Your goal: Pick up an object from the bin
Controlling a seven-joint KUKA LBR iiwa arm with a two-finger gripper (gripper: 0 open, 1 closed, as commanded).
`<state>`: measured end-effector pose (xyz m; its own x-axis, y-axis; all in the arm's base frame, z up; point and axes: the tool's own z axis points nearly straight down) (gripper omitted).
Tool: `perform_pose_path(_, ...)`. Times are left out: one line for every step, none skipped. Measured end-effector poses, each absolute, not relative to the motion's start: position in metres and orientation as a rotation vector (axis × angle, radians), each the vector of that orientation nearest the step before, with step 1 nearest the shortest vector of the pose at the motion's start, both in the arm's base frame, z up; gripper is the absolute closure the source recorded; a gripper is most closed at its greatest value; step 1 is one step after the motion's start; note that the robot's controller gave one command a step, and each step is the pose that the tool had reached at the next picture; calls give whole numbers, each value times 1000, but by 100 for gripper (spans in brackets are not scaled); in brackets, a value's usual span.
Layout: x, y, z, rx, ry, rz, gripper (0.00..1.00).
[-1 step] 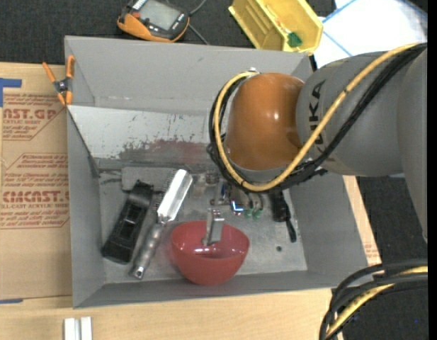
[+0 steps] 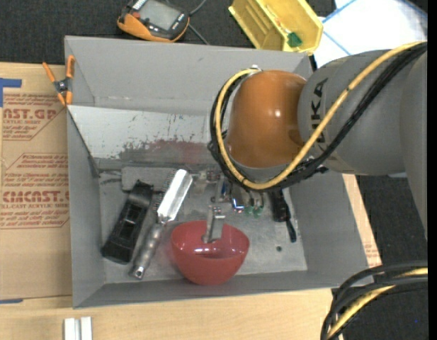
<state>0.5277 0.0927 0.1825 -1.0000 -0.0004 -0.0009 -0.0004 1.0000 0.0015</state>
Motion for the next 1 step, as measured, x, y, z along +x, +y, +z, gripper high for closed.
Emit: perform_pose_path(505, 90, 67, -94, 3144, 2, 0)
